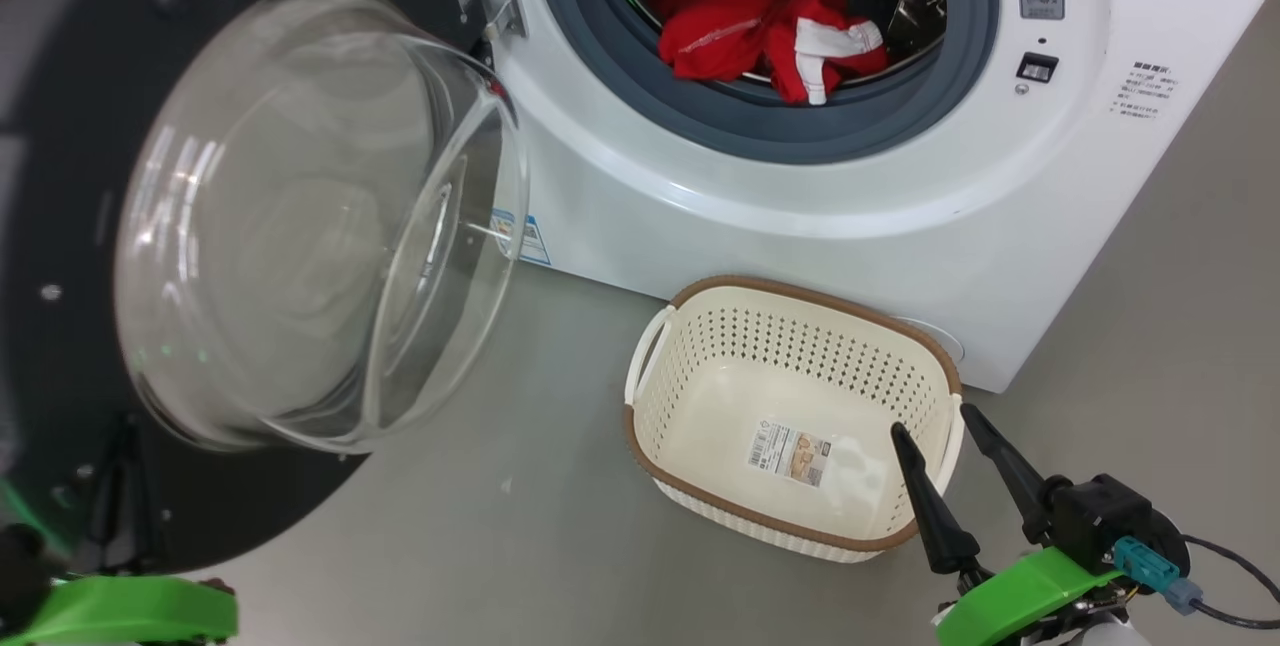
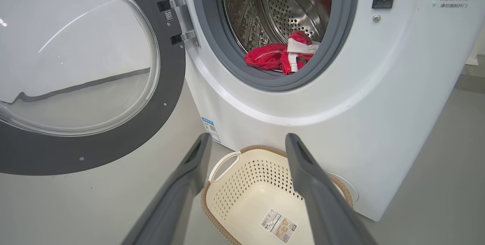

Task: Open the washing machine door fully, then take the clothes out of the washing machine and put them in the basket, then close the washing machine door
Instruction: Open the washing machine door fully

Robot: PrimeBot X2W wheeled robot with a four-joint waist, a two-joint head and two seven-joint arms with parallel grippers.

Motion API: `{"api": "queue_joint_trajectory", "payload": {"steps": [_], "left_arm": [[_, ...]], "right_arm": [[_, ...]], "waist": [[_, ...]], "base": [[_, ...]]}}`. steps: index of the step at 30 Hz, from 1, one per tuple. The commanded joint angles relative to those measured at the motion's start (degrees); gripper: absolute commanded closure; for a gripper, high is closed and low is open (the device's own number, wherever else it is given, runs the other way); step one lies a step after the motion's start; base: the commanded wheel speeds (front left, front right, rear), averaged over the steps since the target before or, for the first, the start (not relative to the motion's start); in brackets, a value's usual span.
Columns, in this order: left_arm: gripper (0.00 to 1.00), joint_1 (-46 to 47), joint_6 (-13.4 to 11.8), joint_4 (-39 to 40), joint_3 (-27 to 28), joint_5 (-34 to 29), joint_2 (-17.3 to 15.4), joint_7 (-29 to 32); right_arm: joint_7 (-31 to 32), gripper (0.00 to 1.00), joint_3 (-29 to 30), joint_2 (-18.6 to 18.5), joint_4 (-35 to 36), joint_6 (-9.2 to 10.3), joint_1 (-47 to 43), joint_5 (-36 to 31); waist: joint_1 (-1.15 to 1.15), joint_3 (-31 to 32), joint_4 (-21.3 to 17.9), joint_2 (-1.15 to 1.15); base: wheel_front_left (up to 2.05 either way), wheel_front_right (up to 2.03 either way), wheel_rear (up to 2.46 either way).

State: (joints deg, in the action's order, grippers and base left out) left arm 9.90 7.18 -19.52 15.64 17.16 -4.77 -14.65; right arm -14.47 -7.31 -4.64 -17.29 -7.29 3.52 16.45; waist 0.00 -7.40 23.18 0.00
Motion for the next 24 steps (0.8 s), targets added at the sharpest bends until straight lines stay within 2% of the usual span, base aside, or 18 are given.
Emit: {"api": "queue_joint_trajectory", "payload": {"steps": [1,11,24], "left_arm": [[1.00,2.4,0.0,0.8,3.4,-0.6,-2.8,-0.3],[1.00,7.2,0.2,-3.0,10.6,-2.7,-5.9,-0.3],[1.00,13.7,0.3,-9.6,15.6,-4.2,-10.1,-0.3]], "right_arm": [[-0.5,0.00,-1.5,-0.4,1.3,-0.20,2.2,-0.9],[-0.5,0.00,-1.8,-0.7,1.2,-0.20,3.8,-1.6],[-0.5,0.00,-1.8,-0.9,1.2,-0.20,6.1,-2.5]], "waist": [[0.00,-0.5,-0.3,0.00],[0.00,-3.0,-1.0,0.00],[0.00,-6.3,-2.4,0.00]], "base": [[0.00,0.00,0.00],[0.00,0.00,0.00],[0.00,0.00,0.00]]}}
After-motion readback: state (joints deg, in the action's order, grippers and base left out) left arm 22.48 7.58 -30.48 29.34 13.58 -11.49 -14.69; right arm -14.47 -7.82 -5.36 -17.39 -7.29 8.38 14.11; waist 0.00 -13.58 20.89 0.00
